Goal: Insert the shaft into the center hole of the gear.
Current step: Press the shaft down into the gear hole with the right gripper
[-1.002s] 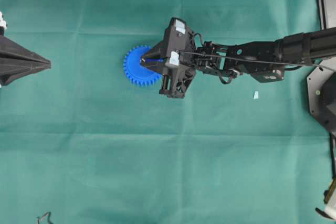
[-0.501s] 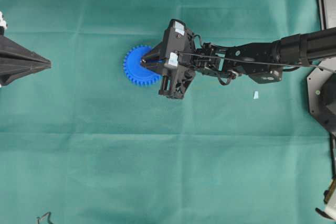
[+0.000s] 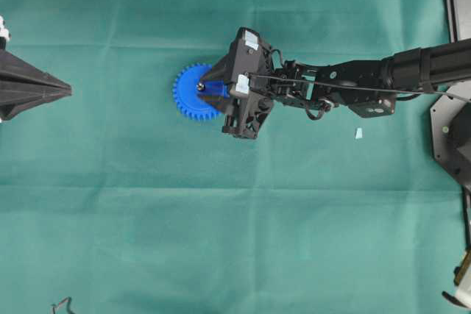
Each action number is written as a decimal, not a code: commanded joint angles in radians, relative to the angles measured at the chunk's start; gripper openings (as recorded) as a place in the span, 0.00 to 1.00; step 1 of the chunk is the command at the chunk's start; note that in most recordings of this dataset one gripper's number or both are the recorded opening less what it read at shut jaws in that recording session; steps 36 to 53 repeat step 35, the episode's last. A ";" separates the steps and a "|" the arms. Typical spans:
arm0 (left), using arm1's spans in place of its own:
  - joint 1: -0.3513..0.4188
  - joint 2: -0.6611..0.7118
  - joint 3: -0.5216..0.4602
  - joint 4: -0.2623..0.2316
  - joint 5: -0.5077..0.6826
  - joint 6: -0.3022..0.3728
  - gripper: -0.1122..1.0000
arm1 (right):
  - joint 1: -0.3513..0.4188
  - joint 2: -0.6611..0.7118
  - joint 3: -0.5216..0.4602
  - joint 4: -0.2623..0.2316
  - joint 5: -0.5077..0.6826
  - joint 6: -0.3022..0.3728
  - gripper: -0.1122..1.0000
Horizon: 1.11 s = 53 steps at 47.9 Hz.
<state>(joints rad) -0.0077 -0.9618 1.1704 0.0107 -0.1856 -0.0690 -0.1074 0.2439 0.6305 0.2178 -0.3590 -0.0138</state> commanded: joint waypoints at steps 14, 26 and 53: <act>-0.003 0.008 -0.026 0.003 -0.005 -0.003 0.10 | 0.005 -0.186 0.015 -0.005 0.011 -0.028 0.81; -0.003 0.006 -0.025 0.002 -0.005 -0.003 0.10 | 0.005 -0.357 0.109 -0.005 0.011 -0.041 0.82; -0.003 0.008 -0.026 0.003 -0.005 -0.003 0.10 | 0.005 -0.469 0.204 -0.005 0.003 -0.041 0.82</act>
